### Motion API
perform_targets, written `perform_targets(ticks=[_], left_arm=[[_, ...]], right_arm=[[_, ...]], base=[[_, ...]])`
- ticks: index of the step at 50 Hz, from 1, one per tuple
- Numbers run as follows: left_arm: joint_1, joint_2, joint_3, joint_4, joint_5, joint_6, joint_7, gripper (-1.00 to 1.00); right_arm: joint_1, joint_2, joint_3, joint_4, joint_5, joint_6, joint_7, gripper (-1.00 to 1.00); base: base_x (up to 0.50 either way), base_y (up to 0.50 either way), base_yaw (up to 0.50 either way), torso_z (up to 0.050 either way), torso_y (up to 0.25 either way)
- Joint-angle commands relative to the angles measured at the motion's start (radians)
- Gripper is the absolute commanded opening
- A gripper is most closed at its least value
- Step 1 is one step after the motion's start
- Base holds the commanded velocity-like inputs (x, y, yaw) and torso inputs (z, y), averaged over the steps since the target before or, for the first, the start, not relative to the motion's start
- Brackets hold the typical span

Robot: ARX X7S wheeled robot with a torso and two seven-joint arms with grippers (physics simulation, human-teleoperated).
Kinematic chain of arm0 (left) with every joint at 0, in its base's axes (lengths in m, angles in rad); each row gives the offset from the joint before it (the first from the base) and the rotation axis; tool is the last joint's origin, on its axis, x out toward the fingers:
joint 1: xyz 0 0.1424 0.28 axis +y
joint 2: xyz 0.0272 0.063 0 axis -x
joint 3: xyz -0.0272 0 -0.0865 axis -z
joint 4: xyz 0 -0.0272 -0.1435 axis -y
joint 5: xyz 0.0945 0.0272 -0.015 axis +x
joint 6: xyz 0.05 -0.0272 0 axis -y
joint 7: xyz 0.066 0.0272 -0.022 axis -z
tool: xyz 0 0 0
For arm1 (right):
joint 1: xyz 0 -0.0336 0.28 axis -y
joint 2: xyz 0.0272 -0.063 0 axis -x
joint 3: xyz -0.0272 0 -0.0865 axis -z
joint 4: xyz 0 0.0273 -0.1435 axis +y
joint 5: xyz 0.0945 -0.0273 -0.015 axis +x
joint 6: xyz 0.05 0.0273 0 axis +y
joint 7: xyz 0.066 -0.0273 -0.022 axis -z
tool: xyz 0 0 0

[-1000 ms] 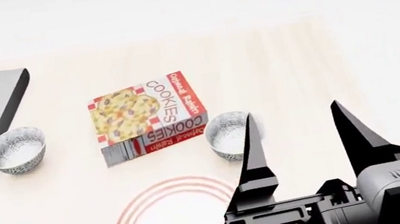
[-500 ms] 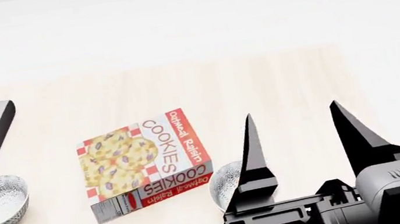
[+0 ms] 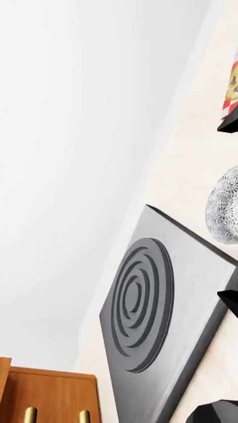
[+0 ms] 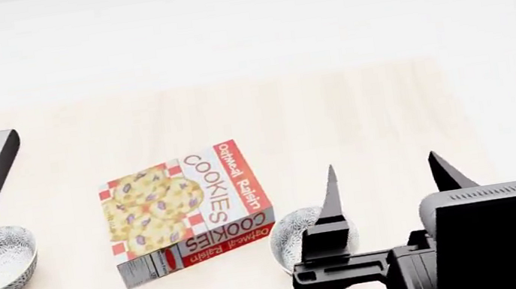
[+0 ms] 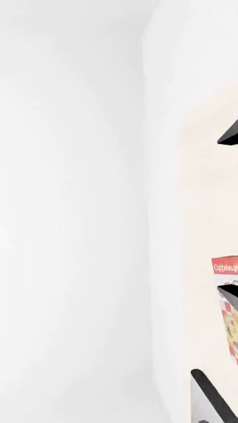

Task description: Pick the akita bowl next to the plate and place it on the plate.

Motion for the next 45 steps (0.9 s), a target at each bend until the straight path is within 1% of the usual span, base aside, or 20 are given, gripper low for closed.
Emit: perform_targets(ticks=[1, 3, 5, 6, 7, 9, 10, 11, 13, 15, 16, 17, 18, 19, 21, 25, 28, 29, 36, 45], left_arm=[[0.0, -0.002, 0.004, -0.008, -0.001, 0.009, -0.002, 1.0], [-0.001, -0.002, 0.005, -0.012, 0.0, 0.011, -0.001, 1.0], [-0.002, -0.004, 0.002, 0.0, -0.009, -0.003, -0.01, 1.0], [-0.002, -0.004, 0.003, -0.001, -0.009, -0.001, -0.01, 1.0], [-0.001, -0.003, 0.004, -0.005, -0.007, 0.002, -0.009, 1.0], [-0.001, -0.004, 0.004, -0.007, -0.008, 0.004, -0.008, 1.0], [-0.001, -0.004, 0.005, -0.005, -0.008, 0.004, -0.009, 1.0], [-0.002, -0.004, 0.005, -0.007, -0.008, 0.005, -0.009, 1.0], [-0.002, -0.005, 0.005, -0.008, -0.009, 0.005, -0.01, 1.0], [-0.002, -0.005, 0.006, -0.009, -0.009, 0.006, -0.01, 1.0], [-0.002, -0.006, 0.006, -0.006, -0.01, 0.003, -0.012, 1.0], [-0.001, -0.007, 0.006, -0.003, -0.011, 0.002, -0.014, 1.0], [-0.003, -0.006, 0.007, -0.011, -0.009, 0.008, -0.011, 1.0], [-0.002, -0.006, 0.007, -0.012, -0.009, 0.009, -0.011, 1.0], [-0.001, -0.007, 0.007, -0.011, -0.009, 0.01, -0.011, 1.0], [-0.003, -0.008, 0.01, -0.014, -0.008, 0.013, -0.012, 1.0], [-0.003, -0.007, 0.012, -0.019, -0.005, 0.019, -0.012, 1.0], [-0.002, -0.009, 0.012, -0.01, -0.007, 0.012, -0.016, 1.0], [-0.002, -0.01, 0.014, -0.013, -0.008, 0.017, -0.016, 1.0], [-0.004, -0.012, 0.017, -0.021, -0.008, 0.023, -0.016, 1.0]], right_arm=[[0.108, 0.01, -0.046, 0.106, -0.017, 0.152, 0.066, 1.0], [0.128, 0.011, -0.049, 0.125, -0.024, 0.151, 0.069, 1.0], [0.158, 0.058, -0.125, 0.13, -0.048, 0.146, 0.017, 1.0], [0.163, 0.06, -0.138, 0.133, -0.067, 0.151, 0.032, 1.0], [0.19, 0.042, -0.121, 0.17, -0.047, 0.208, 0.048, 1.0], [0.201, 0.031, -0.103, 0.179, -0.02, 0.214, 0.034, 1.0], [0.221, 0.042, -0.126, 0.182, -0.029, 0.247, 0.042, 1.0], [0.237, 0.019, -0.096, 0.201, 0.002, 0.286, 0.048, 1.0], [0.254, 0.036, -0.143, 0.237, -0.048, 0.231, 0.039, 1.0], [0.265, -0.017, -0.061, 0.267, 0.015, 0.29, 0.062, 1.0], [0.286, -0.025, -0.048, 0.289, 0.046, 0.345, 0.059, 1.0], [0.292, -0.023, -0.069, 0.301, 0.017, 0.315, 0.066, 1.0], [0.301, -0.037, -0.055, 0.318, 0.023, 0.328, 0.077, 1.0], [0.317, -0.043, -0.044, 0.331, 0.051, 0.377, 0.073, 1.0], [0.339, -0.069, -0.003, 0.36, 0.079, 0.399, 0.08, 1.0], [0.387, -0.069, 0.0, 0.418, 0.108, 0.485, 0.079, 1.0], [0.414, -0.067, 0.002, 0.453, 0.098, 0.476, 0.08, 1.0], [0.417, -0.077, 0.023, 0.463, 0.1, 0.47, 0.089, 1.0], [0.478, -0.062, -0.022, 0.558, 0.1, 0.51, 0.062, 1.0], [0.55, -0.064, -0.062, 0.699, 0.088, 0.509, 0.026, 1.0]], base=[[0.0, 0.0, 0.0, 0.0, 0.0], [0.0, 0.0, 0.0, 0.0, 0.0], [0.0, 0.0, 0.0, 0.0, 0.0], [0.0, 0.0, 0.0, 0.0, 0.0], [0.0, 0.0, 0.0, 0.0, 0.0], [0.0, 0.0, 0.0, 0.0, 0.0], [0.0, 0.0, 0.0, 0.0, 0.0], [0.0, 0.0, 0.0, 0.0, 0.0], [0.0, 0.0, 0.0, 0.0, 0.0], [0.0, 0.0, 0.0, 0.0, 0.0], [0.0, 0.0, 0.0, 0.0, 0.0], [0.0, 0.0, 0.0, 0.0, 0.0], [0.0, 0.0, 0.0, 0.0, 0.0], [0.0, 0.0, 0.0, 0.0, 0.0], [0.0, 0.0, 0.0, 0.0, 0.0], [0.0, 0.0, 0.0, 0.0, 0.0], [0.0, 0.0, 0.0, 0.0, 0.0], [0.0, 0.0, 0.0, 0.0, 0.0], [0.0, 0.0, 0.0, 0.0, 0.0], [0.0, 0.0, 0.0, 0.0, 0.0]])
